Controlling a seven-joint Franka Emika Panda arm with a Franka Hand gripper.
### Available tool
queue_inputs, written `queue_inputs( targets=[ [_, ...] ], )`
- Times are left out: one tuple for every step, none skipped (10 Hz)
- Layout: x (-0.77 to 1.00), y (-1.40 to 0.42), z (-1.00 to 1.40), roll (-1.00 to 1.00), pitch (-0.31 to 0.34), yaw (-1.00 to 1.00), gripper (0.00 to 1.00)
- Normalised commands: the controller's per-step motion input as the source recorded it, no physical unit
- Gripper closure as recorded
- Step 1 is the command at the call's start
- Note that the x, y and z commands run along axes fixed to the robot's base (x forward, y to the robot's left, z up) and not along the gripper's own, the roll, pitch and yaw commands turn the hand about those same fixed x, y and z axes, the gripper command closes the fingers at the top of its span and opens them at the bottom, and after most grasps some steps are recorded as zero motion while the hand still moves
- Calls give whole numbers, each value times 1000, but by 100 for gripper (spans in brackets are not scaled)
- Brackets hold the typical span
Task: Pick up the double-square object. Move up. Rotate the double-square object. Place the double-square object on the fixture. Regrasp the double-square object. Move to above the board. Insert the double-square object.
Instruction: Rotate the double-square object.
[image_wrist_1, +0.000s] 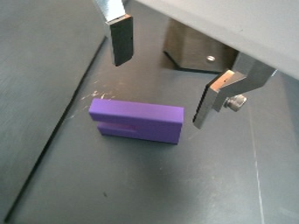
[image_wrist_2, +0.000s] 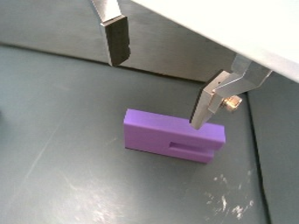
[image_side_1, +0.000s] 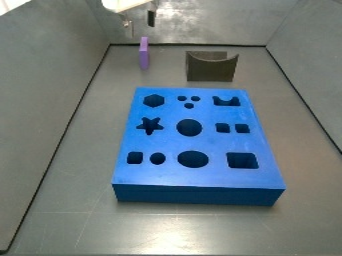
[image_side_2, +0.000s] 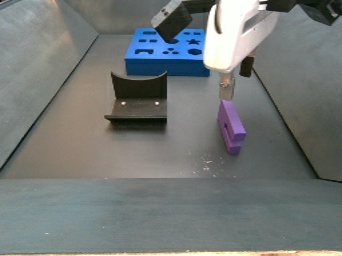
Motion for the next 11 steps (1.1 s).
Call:
queue_inputs(
  targets=[
    [47,5,-35,2,-7,1000,0],
    [47,5,-35,2,-7,1000,0],
    [47,5,-35,2,-7,1000,0],
    [47,5,-35,3,-8,1000,0],
    [47,5,-35,3,-8,1000,0],
    [47,5,-34,3,-8,1000,0],
    [47,5,-34,3,-8,1000,0],
    [47,5,-34,3,-9,1000,0],
    [47,5,-34,3,-9,1000,0],
    [47,5,-34,3,-10,1000,0],
    [47,5,-34,3,-10,1000,0]
  ],
)
